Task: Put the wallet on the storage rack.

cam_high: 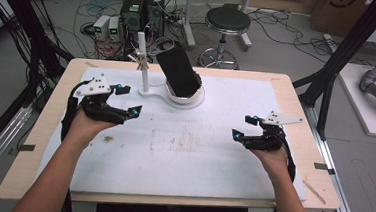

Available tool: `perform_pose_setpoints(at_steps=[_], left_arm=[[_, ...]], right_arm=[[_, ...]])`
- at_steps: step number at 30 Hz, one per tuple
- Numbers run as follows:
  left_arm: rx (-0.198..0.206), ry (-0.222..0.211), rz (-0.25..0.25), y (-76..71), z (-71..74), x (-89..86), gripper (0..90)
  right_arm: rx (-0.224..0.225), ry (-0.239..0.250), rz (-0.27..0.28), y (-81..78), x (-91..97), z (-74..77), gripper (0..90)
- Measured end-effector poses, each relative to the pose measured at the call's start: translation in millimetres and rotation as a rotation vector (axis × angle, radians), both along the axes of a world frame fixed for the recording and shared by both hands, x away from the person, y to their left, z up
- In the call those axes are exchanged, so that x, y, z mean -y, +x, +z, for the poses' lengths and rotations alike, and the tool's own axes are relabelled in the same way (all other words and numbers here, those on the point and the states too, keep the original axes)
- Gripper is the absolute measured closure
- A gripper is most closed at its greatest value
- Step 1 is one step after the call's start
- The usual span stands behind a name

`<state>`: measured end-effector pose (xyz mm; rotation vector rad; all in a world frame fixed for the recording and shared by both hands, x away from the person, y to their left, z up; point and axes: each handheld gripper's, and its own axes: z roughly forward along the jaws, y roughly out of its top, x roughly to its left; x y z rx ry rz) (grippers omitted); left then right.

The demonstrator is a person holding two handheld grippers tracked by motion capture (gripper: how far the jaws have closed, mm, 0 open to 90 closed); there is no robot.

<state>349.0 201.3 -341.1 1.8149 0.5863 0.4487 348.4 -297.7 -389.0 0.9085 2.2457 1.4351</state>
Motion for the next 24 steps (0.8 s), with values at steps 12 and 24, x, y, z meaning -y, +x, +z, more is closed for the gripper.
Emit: perform_pose_setpoints(at_steps=[12, 24], left_arm=[[-0.075, -0.040, -0.025, -16.5, -48.5, -9.8, 17.0], [-0.061, -0.045, 0.022, -15.9, -56.1, -22.4, 16.9]], right_arm=[[-0.009, 0.024, -0.037, 3.9, 11.4, -2.5, 19.1], [-0.014, 0.006, -0.043, 3.2, 13.8, -5.5, 19.1]])
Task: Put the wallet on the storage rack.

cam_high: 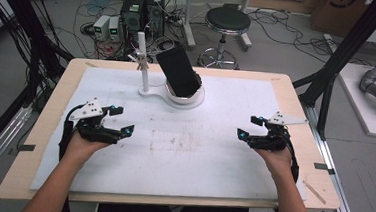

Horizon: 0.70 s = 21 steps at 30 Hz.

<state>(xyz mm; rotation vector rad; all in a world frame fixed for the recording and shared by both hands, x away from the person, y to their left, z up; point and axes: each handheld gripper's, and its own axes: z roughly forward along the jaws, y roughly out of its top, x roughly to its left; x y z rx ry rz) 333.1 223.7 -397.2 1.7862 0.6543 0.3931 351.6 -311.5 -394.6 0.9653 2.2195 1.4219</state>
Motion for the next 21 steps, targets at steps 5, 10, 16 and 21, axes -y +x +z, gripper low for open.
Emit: perform_pose_setpoints(at_steps=[5, 10, 16, 21], left_arm=[[0.014, -0.006, 0.002, 0.0, -0.1, -1.4, 16.9], [0.012, -0.008, 0.003, 0.7, -0.4, -1.3, 16.9], [0.004, -0.004, 0.002, 1.2, -1.1, -0.9, 16.9], [0.000, 0.000, 0.000, 1.5, -1.6, -0.3, 16.9]], right_arm=[[-0.003, -0.006, 0.000, -1.4, -2.1, 0.2, 19.1], [-0.004, -0.007, 0.006, -0.6, -2.8, -0.5, 19.1], [-0.012, -0.002, 0.004, -0.7, -2.6, -0.8, 19.1], [-0.010, -0.004, 0.006, -0.1, -2.3, -1.5, 19.1]])
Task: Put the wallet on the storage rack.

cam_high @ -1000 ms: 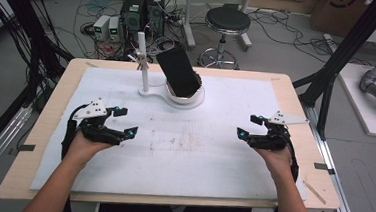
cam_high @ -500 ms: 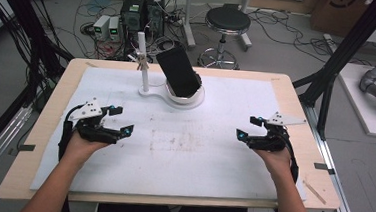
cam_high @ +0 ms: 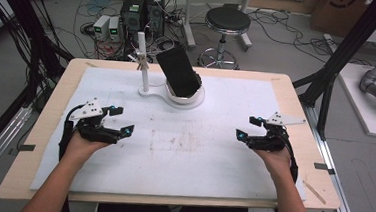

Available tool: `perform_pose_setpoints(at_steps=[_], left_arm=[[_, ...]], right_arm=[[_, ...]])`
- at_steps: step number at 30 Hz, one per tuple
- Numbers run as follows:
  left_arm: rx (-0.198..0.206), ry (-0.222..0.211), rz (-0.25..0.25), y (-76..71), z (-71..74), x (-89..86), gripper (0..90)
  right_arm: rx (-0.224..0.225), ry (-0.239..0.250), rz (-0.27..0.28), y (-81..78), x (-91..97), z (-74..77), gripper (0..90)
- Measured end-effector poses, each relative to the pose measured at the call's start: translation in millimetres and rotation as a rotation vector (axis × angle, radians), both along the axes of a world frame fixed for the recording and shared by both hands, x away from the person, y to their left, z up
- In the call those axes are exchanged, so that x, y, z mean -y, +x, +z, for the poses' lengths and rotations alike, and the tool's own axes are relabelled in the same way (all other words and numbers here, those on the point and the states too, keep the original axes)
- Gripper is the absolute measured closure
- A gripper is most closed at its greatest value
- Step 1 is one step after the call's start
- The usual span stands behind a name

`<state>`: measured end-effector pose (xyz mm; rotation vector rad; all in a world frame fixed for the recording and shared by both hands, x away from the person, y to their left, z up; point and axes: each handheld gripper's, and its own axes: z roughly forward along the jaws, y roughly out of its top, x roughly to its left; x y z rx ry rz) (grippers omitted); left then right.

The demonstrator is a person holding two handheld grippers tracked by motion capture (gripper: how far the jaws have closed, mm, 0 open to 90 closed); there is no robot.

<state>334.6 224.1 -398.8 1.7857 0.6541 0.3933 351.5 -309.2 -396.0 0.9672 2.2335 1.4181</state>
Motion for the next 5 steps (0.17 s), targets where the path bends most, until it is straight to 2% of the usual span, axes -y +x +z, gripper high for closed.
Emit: perform_pose_setpoints(at_steps=[5], left_arm=[[-0.002, -0.012, 0.006, 0.8, 0.1, -1.2, 16.9]], right_arm=[[0.003, 0.005, -0.004, 0.3, 1.0, 0.3, 19.1]])
